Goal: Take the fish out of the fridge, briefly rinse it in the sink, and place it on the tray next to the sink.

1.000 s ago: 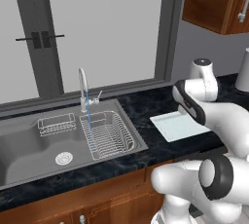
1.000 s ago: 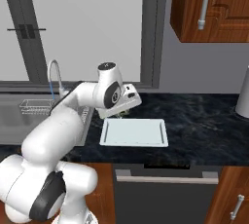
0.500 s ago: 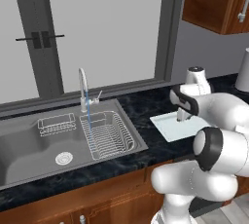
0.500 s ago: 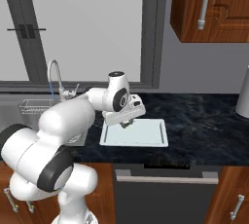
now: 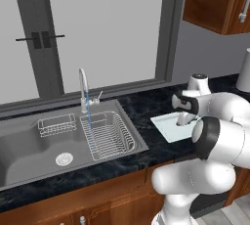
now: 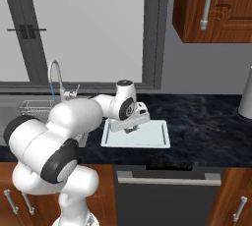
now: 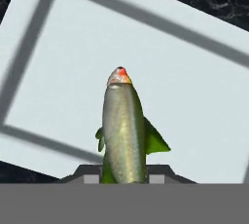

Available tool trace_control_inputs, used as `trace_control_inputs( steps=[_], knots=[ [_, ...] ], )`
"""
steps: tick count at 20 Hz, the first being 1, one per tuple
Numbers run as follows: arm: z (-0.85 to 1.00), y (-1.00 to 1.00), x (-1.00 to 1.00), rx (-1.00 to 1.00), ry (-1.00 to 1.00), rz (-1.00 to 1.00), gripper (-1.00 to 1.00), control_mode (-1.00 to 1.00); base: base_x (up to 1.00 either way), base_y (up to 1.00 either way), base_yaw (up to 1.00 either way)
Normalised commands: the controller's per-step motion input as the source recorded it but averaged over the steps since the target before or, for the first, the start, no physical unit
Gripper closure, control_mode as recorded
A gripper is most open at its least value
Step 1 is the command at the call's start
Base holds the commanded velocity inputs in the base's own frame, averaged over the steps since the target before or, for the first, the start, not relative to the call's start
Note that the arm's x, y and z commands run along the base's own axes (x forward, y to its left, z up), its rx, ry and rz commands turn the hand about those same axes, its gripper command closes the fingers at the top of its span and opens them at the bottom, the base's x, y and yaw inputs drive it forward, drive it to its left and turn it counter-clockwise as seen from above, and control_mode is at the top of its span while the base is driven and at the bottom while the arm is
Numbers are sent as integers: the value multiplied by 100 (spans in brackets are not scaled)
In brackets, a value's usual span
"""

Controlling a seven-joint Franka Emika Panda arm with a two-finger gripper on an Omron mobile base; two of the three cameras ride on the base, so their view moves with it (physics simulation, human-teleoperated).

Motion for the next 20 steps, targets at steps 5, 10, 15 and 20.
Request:
trace_control_inputs(
  steps=[5, 10, 15, 20],
  knots=[
    [-28, -1, 22, 4, -5, 0, 100, -100, 0, 0, 0],
    [-14, 0, 47, 0, -1, 0, 100, -100, 0, 0, 0],
    [-3, 0, 14, 0, 0, 0, -100, -100, 0, 0, 0],
    [11, 0, 0, 0, 0, 0, -100, -100, 0, 0, 0]
  ],
)
